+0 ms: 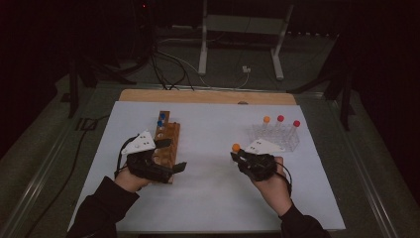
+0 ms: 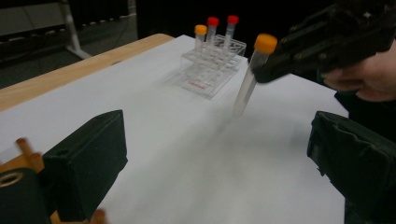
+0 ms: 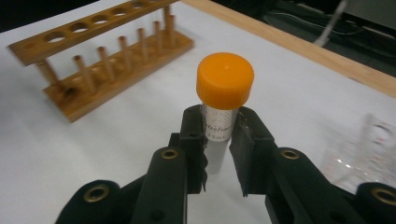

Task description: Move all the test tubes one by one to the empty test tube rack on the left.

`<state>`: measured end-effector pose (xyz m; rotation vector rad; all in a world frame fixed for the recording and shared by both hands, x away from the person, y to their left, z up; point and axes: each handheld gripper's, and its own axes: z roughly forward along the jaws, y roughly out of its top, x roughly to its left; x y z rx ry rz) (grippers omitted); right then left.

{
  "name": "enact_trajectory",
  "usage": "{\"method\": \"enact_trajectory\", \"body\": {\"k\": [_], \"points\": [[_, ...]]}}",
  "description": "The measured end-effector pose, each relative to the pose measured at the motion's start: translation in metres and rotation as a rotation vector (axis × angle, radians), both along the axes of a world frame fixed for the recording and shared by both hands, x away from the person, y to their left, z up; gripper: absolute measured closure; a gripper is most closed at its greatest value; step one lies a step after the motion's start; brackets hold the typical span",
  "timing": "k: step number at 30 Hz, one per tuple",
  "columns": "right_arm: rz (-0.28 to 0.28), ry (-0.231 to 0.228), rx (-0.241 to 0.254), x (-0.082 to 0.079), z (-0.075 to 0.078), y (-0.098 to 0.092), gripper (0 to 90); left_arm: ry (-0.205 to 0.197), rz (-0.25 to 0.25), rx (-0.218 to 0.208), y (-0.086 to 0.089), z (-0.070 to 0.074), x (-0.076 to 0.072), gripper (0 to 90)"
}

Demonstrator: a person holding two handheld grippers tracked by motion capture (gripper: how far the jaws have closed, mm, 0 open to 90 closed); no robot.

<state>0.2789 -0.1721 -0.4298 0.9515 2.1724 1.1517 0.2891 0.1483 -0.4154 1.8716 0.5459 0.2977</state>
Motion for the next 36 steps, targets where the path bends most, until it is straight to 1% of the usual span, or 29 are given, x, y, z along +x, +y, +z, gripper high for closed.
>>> {"method": "enact_trajectory", "body": {"k": [4,7,10,12,16,20,25,28,31,32,36], "points": [[0.036,0.006,-0.003,-0.004,-0.002,0.01,75.1,-0.007,-0.035,-0.004,-0.011,0.003,0.0,9.2],[0.059,0.013,-0.007,-0.006,-0.004,0.016,75.1,-0.011,-0.059,-0.012,-0.019,0.005,0.001,15.0],[0.081,0.021,-0.005,-0.009,-0.007,0.023,75.2,-0.011,-0.089,-0.015,-0.029,0.006,0.001,17.9],[0.095,0.025,-0.004,-0.01,-0.008,0.027,75.1,-0.017,-0.101,-0.012,-0.036,0.006,0.001,22.0],[0.121,0.032,-0.007,-0.013,-0.011,0.034,75.1,-0.016,-0.124,-0.002,-0.049,0.005,0.002,28.3],[0.137,0.037,-0.01,-0.014,-0.013,0.038,75.1,-0.015,-0.148,0.016,-0.062,0.001,0.002,38.3],[0.147,0.037,-0.012,-0.016,-0.013,0.042,75.1,-0.011,-0.16,0.046,-0.072,-0.006,0.004,52.3],[0.152,0.035,-0.011,-0.017,-0.012,0.042,75.1,-0.008,-0.151,0.064,-0.075,-0.009,0.006,61.2],[0.154,0.03,-0.012,-0.017,-0.011,0.043,75.1,-0.003,-0.159,0.067,-0.076,-0.011,0.007,69.7],[0.153,0.028,-0.013,-0.017,-0.011,0.043,75.1,-0.018,-0.157,0.073,-0.077,-0.011,0.006,70.4],[0.154,0.041,-0.001,-0.016,-0.011,0.043,74.1,-0.018,-0.156,0.08,-0.076,-0.011,0.007,71.6]]}}
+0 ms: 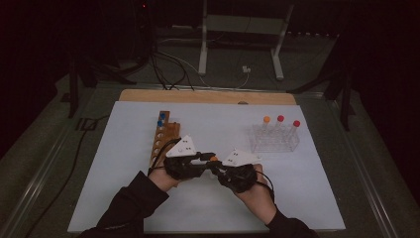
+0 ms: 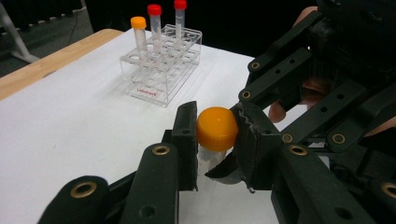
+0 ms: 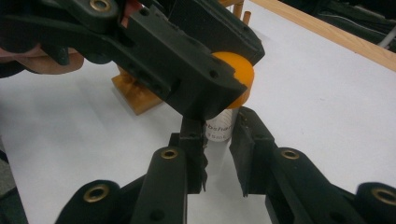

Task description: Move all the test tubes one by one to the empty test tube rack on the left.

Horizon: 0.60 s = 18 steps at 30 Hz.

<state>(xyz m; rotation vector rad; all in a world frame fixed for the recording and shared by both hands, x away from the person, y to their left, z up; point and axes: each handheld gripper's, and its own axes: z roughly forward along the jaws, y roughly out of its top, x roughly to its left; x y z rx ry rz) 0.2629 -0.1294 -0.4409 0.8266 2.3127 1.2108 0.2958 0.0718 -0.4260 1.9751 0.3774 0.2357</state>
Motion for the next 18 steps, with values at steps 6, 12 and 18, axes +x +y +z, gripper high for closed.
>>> {"method": "enact_trajectory", "body": {"k": [6,12,18], "points": [[-0.005,-0.015,0.014,0.0,0.002,-0.004,53.5,-0.012,0.047,-0.032,0.014,0.012,0.005,71.9],[-0.06,-0.048,0.044,0.001,0.006,-0.016,24.9,-0.039,0.129,-0.046,0.039,0.025,0.011,72.0],[-0.129,-0.054,0.074,0.004,0.009,-0.028,1.8,-0.053,0.201,-0.074,0.067,0.037,0.018,72.0]]}}
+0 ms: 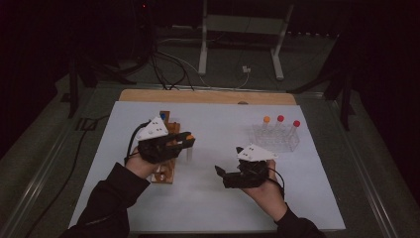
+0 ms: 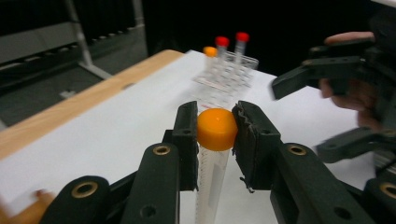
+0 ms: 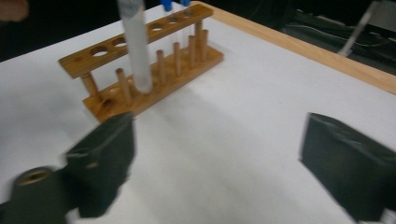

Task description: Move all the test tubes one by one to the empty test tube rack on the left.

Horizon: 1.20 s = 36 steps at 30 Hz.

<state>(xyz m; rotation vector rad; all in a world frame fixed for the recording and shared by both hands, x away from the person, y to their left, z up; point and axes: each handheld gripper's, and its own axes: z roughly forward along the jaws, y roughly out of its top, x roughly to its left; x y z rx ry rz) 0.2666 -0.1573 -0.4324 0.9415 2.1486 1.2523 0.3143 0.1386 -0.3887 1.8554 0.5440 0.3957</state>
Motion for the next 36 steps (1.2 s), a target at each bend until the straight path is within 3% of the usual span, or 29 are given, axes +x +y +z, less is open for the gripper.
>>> {"method": "enact_trajectory", "body": {"k": [4,12,21,25,26,28,36], "points": [[-0.014,-0.006,0.016,-0.002,0.002,-0.004,0.0,-0.014,0.059,0.007,0.019,0.005,0.004,72.0],[0.034,0.001,0.029,-0.003,0.0,-0.011,0.0,-0.054,0.175,-0.01,0.053,0.013,0.016,72.0],[0.038,-0.006,0.042,-0.003,0.002,-0.014,0.0,-0.062,0.301,-0.053,0.07,-0.004,0.037,72.0],[0.036,-0.007,0.048,-0.003,0.001,-0.016,0.0,-0.043,0.327,-0.072,0.072,-0.017,0.045,72.0],[0.037,-0.006,0.049,-0.003,0.001,-0.017,0.0,-0.044,0.332,-0.101,0.073,-0.02,0.045,72.1],[0.033,-0.007,0.048,-0.003,0.001,-0.018,0.0,-0.043,0.337,-0.119,0.074,-0.022,0.046,72.1],[0.033,0.002,0.056,-0.002,-0.001,-0.02,0.0,-0.057,0.353,-0.102,0.07,-0.023,0.051,72.1]]}}
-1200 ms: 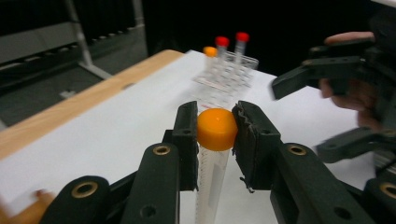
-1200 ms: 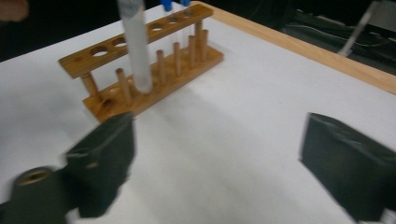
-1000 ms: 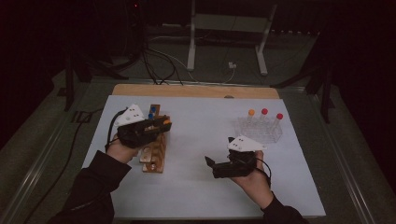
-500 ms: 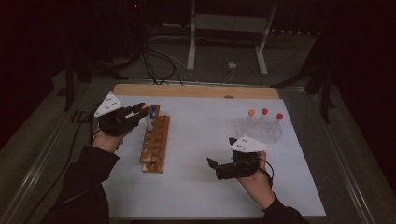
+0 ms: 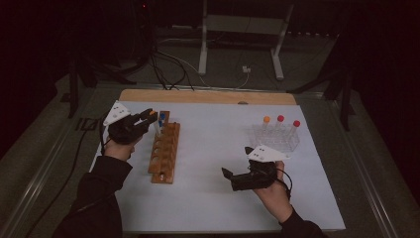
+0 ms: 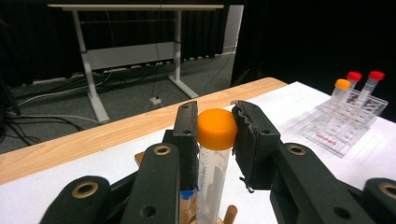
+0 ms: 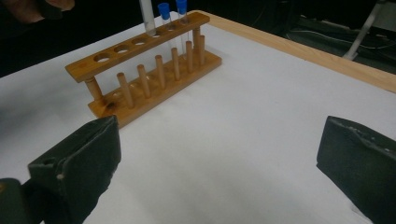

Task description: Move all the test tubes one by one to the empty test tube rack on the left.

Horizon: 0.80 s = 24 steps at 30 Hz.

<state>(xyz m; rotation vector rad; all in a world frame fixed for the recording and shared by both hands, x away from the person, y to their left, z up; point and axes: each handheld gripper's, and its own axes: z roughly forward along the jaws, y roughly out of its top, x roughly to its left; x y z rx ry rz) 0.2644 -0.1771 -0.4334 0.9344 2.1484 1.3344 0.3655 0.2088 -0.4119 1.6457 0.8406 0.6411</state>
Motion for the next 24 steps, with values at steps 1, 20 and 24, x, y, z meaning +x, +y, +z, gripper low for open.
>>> {"method": "enact_trajectory", "body": {"k": [1,20,24], "points": [[0.0,0.001,0.0,0.0,0.0,0.0,0.0,0.0,0.007,0.002,0.0,0.0,0.001,72.1],[-0.006,0.011,0.011,0.001,-0.001,-0.006,0.0,0.141,0.026,0.074,-0.008,-0.048,0.007,72.0],[-0.006,0.01,0.012,0.002,-0.001,-0.008,0.0,0.131,0.033,0.102,-0.01,-0.049,0.006,72.0]]}}
